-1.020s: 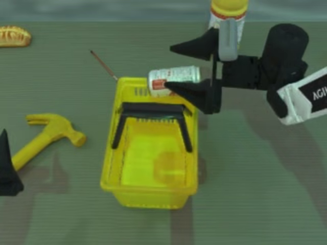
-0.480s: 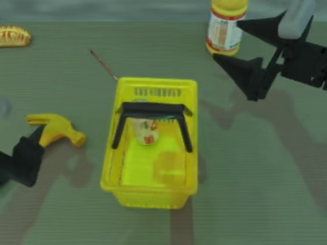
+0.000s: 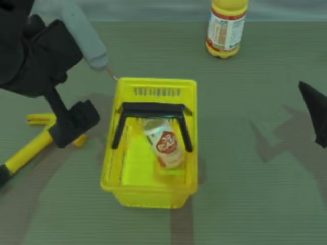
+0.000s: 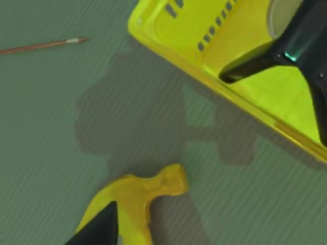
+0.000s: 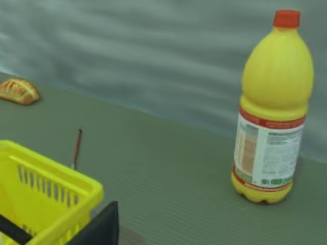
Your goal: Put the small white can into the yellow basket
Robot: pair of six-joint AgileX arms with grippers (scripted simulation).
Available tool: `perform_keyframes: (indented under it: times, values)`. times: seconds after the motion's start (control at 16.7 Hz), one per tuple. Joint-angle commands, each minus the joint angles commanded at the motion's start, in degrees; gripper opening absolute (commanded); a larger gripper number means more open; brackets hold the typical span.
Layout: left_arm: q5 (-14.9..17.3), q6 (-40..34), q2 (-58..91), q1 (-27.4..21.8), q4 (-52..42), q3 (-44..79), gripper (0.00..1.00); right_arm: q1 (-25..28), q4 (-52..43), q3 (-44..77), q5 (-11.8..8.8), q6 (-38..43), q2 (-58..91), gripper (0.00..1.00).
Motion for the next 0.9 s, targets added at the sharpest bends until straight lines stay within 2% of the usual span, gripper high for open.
perform_keyframes:
  times: [0.24, 0.48, 0.66, 0.78, 0.9]
  values:
    - [-0.9, 8.7, 20.0, -5.6, -12.6, 18.2, 1.0, -2.8, -10.5, -10.2, 10.2, 0.6, -22.8, 1.0]
    - [-1.9, 15.3, 36.0, -9.8, -22.1, 32.5, 1.0, -4.8, -18.5, -17.2, 18.0, 1.4, -40.8, 1.0]
    - [-2.5, 18.4, 43.7, -11.7, -26.6, 39.3, 1.0, -5.6, -22.4, -20.3, 21.8, 1.8, -49.1, 1.0]
    - [-2.7, 19.3, 46.0, -12.3, -27.9, 41.4, 1.0, -5.8, -23.5, -21.2, 22.9, 2.0, -51.4, 1.0]
    - [-2.8, 19.4, 46.3, -12.4, -28.1, 41.6, 1.0, -5.8, -23.6, -21.3, 23.0, 2.0, -51.6, 1.0]
